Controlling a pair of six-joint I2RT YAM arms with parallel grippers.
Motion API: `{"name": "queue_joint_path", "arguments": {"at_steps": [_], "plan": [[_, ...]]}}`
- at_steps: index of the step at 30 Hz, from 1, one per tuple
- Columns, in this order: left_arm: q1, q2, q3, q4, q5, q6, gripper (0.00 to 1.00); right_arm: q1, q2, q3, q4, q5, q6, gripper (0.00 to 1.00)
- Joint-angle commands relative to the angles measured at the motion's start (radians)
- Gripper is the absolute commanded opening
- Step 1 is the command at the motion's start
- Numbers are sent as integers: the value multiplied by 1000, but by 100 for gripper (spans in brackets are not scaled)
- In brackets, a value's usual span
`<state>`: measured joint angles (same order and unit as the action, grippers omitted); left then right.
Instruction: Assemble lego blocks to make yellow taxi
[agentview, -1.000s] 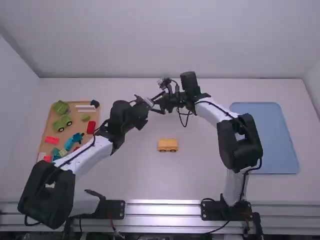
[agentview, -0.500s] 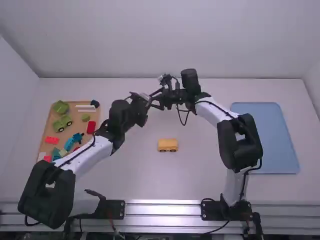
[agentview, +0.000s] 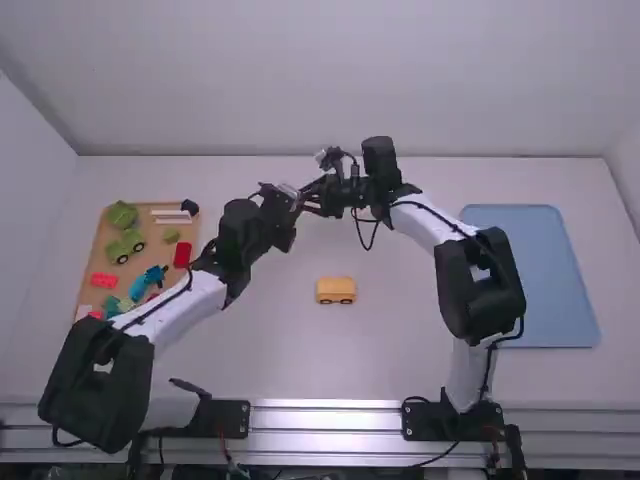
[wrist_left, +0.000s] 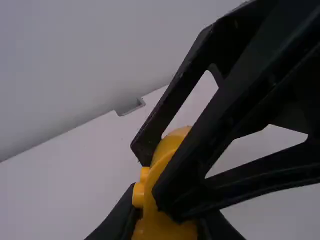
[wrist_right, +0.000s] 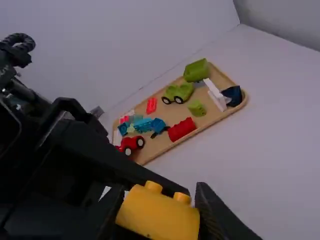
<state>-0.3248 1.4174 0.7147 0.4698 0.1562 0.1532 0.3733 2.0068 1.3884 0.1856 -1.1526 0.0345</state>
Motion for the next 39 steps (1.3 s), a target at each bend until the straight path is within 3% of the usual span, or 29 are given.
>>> {"name": "queue_joint_path", "arguments": {"at_steps": [1, 4, 6, 7, 8, 11, 13, 19, 26, 31, 34, 39], "plan": [[-9, -9, 4, 31, 39, -8, 20, 7, 14, 12, 0, 8, -4, 24], [-9, -9, 4, 37, 39, -8, 22, 7, 14, 12, 2, 5, -5, 23], [-9, -9, 4, 42, 39, -8, 29, 7, 14, 12, 2, 5, -4, 22], [-9, -9, 4, 44, 39, -9, 46, 7, 14, 12, 2, 5, -5, 20], [-9, -9, 4, 44, 39, -9, 50, 7, 14, 12, 2, 5, -5, 20], [-8, -10, 4, 43, 54, -130, 98, 1, 14, 13, 21, -30, -18, 19], [-1, -13, 5, 43, 110, -151, 100, -9, 13, 16, 19, -78, -52, 19], [155, -43, 7, 56, 574, -192, 99, -76, 13, 26, 11, -228, -123, 16], [348, 11, 34, 88, 1073, -188, 99, -103, 13, 25, 8, -343, -199, 11], [354, 92, 63, 88, 1167, -178, 99, -74, 13, 25, -17, -347, -249, 9], [348, 163, 91, 85, 1232, -164, 99, -54, 13, 25, -126, -331, -371, 9], [375, 249, 126, 80, 1331, -164, 98, -53, -36, 25, -430, -153, -661, 8]]}}
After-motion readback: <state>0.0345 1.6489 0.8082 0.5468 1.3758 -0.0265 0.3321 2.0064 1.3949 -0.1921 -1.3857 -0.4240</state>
